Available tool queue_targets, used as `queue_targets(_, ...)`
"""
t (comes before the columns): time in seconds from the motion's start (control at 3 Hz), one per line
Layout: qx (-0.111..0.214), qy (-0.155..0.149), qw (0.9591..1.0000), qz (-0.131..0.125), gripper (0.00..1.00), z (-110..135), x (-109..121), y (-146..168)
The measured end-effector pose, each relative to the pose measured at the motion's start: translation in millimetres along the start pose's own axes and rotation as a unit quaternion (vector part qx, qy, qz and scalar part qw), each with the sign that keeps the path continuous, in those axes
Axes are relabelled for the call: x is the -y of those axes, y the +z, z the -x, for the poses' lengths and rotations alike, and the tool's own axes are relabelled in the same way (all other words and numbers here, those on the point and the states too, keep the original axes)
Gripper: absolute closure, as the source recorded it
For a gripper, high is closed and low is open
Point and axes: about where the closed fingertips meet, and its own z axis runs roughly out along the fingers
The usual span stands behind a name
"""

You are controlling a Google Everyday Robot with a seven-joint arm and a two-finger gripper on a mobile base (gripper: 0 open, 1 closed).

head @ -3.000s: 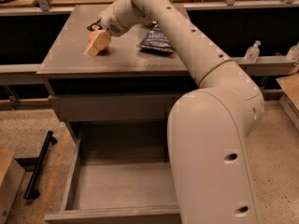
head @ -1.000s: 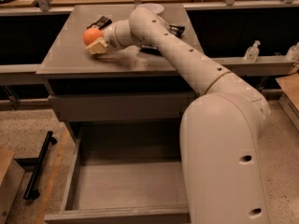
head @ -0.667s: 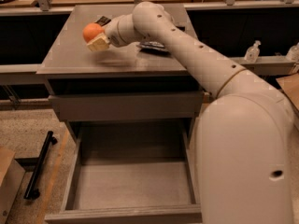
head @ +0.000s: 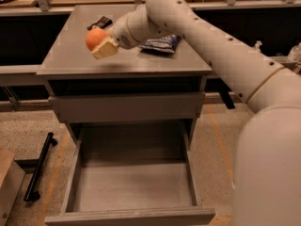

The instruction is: Place orange into middle drawer

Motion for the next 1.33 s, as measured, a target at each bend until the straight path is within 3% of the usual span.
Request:
queue_targets(0.33,0.001,0.010,0.9986,0.053,1.00,-11,-56,-38)
queue_targets(0.67,-0.008,0.042,0.9939,0.101,1.00,-36,-115,-72)
queue_targets(1.0,-0.026,0.109,0.9862,0.121,1.00,-74,-157,-92)
queue_targets(1.33,-0.036,0.119,0.9839,0.129,1.00,-88,-167,-90)
